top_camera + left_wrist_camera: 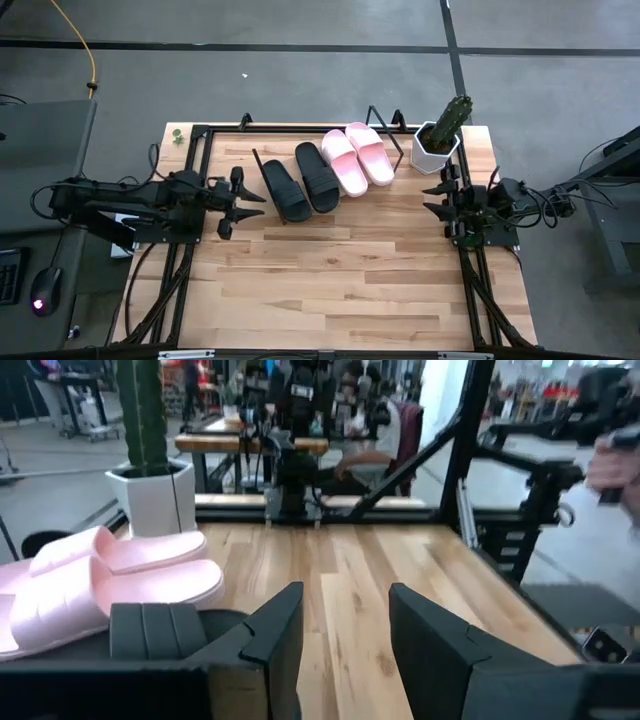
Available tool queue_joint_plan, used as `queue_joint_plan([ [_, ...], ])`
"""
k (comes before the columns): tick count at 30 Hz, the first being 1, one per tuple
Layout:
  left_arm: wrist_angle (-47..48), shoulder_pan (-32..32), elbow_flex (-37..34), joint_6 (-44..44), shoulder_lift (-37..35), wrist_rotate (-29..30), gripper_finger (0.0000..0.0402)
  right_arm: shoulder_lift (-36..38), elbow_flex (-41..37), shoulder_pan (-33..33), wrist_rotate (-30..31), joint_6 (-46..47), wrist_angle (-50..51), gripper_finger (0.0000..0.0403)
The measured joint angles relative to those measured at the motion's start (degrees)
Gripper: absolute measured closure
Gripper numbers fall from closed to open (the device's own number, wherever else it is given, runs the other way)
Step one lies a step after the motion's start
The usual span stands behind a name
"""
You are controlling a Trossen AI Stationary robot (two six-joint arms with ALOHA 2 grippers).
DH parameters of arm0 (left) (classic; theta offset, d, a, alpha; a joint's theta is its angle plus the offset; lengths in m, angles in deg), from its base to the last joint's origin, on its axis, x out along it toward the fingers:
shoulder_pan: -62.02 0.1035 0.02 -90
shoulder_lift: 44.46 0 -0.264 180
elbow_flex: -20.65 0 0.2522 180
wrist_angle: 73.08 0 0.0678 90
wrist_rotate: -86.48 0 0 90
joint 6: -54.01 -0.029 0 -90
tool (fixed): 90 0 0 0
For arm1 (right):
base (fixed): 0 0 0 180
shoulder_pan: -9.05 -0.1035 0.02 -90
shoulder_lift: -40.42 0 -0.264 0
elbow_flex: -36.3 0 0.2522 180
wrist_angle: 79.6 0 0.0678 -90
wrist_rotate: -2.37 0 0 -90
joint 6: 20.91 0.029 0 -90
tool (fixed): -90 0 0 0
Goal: Pick and place slides into the shelf
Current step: Return to Home Position
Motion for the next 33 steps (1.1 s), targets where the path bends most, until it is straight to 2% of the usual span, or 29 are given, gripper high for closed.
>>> queue_joint_plan([
  [8, -0.44, 0.0, -5.24, 3.02, -11.29, 1.19, 0.0268, 0.0, 0.0, 0.0, -0.08, -0.12, 0.9, 0.0269],
  [16, -8.67, 0.0, -12.9, 5.26, -19.69, 1.14, 0.0268, 0.0, 0.0, 0.01, -0.1, -0.12, 1.54, 0.0269],
  [25, -9.6, 0.0, -16.06, 6.31, -23.81, 2.11, 0.0268, 0.0, 0.0, 0.0, 0.14, 0.1, 3.11, 0.0269],
  [33, -8.83, 0.0, -17.42, 6.6, -24.18, 2.29, 0.0268, 0.0, 0.0, 0.02, -0.39, -0.33, 4.11, 0.0269],
])
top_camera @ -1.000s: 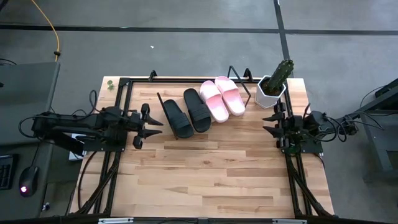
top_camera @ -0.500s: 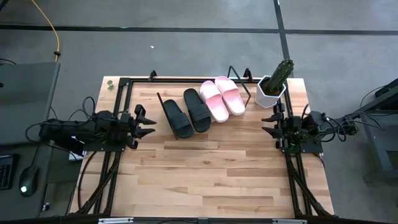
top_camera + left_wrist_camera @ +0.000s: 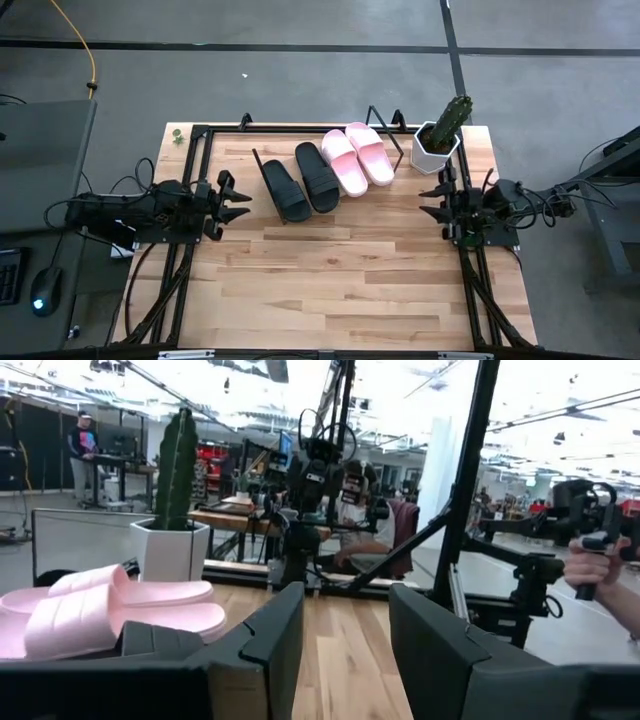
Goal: Pick and place slides into the shelf
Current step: Return to Home Position
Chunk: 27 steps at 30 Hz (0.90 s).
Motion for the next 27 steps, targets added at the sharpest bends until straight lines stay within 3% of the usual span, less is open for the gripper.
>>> queue_joint_plan([
  [18, 1.61, 0.0, 0.0, -0.2, 0.0, 0.5, 0.0268, 0.0, 0.0, -0.01, 0.02, 1.01, 5.88, 0.0269],
  [25, 1.59, 0.0, 0.0, -0.13, 0.0, 0.5, 0.0268, -0.02, -0.12, 0.0, -0.31, 0.76, 4.54, 0.0269],
  [27, 1.59, 0.0, 0.0, -0.13, 0.0, 0.49, 0.0268, 0.02, -2.6, 0.0, -1.27, -0.09, -0.53, 0.0269],
])
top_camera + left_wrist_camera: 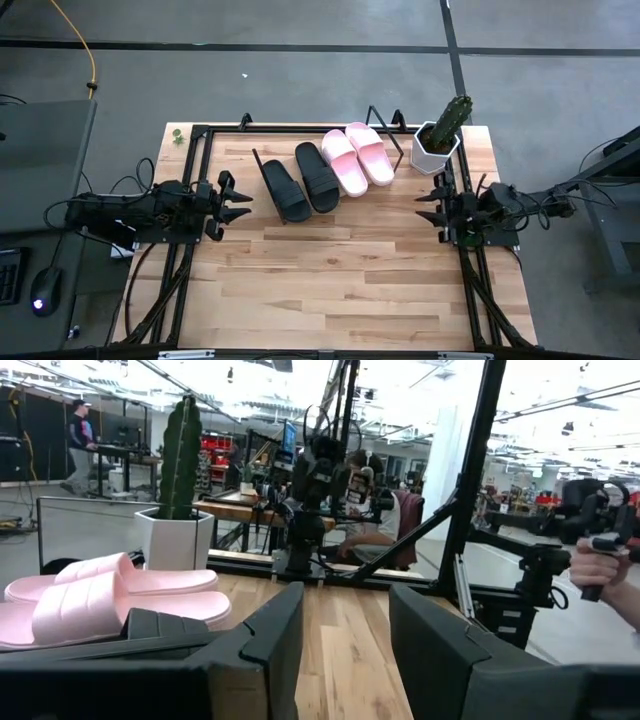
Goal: Pick and place slides into the shelf
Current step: Return to Home Position
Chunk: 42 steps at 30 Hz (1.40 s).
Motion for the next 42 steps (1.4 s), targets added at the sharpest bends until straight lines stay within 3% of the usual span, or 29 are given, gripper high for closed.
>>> queue_joint_plan([
  [2, 0.0, -0.01, 0.02, 0.01, 0.0, 0.01, 0.0268, -0.02, -4.19, -0.02, -0.17, -1.5, -6.38, 0.0269],
  [6, -0.02, -0.01, 0.02, 0.04, 0.01, 0.01, 0.0268, -0.27, -5.27, 0.03, 5.28, -2.24, -6.4, 0.0269],
  [15, -0.02, -0.02, 0.04, 0.02, 0.02, 0.58, 0.0268, -0.31, -5.27, 0.02, 1.59, -1.42, -6.72, 0.0269],
  [34, 9.23, 0.0, 0.07, -4.94, 0.02, 3.29, 0.0268, -0.31, -5.29, 0.02, 3.9, 1.91, 6.6, 0.0269],
  [42, 13.67, 0.0, 0.07, -6.46, 0.02, 5.92, 0.0268, -0.43, -5.32, 0.02, 4.24, 2.08, 6.48, 0.0269],
])
